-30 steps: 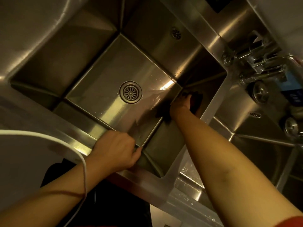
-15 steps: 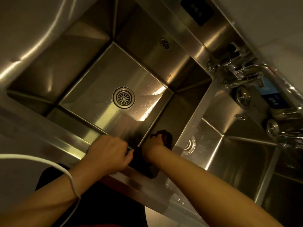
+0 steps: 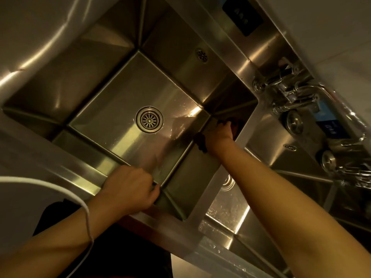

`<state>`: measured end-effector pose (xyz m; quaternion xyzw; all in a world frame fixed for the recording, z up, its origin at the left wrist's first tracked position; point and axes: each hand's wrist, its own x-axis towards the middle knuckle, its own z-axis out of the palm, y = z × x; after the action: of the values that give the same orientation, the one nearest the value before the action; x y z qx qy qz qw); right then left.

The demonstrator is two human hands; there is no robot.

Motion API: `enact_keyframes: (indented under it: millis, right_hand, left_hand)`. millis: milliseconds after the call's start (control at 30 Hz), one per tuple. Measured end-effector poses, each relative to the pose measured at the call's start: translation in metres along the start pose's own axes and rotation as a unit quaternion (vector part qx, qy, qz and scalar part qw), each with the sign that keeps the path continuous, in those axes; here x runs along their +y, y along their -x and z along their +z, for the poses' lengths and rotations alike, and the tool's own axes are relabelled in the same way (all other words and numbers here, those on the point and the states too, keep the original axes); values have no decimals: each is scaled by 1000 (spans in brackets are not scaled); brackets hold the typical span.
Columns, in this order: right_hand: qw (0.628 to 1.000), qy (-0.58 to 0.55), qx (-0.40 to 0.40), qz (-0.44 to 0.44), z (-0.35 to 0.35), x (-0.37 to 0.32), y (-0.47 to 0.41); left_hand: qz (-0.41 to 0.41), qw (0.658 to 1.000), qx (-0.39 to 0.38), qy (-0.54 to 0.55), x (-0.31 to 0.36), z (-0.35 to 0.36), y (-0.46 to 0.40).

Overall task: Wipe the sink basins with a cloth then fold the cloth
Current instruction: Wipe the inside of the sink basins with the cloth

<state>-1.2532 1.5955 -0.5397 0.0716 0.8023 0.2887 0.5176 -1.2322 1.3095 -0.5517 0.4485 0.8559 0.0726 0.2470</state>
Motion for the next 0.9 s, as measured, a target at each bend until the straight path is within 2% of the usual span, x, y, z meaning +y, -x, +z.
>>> enact_keyframes:
  millis: [300, 667, 767, 900]
  right_hand:
    - [998, 14, -24, -61, 17, -43, -10]
    - [991, -36, -20, -125, 14, -70, 54]
    - [991, -46, -20, -124, 14, -64, 60]
    - [996, -28, -38, -76, -1, -46, 43]
  left_hand:
    - [5, 1000, 8, 22, 1, -1, 0]
    - [14, 999, 23, 34, 0, 2, -4]
    - [9, 999, 15, 41, -1, -3, -2]
    - [23, 998, -4, 64, -3, -11, -5]
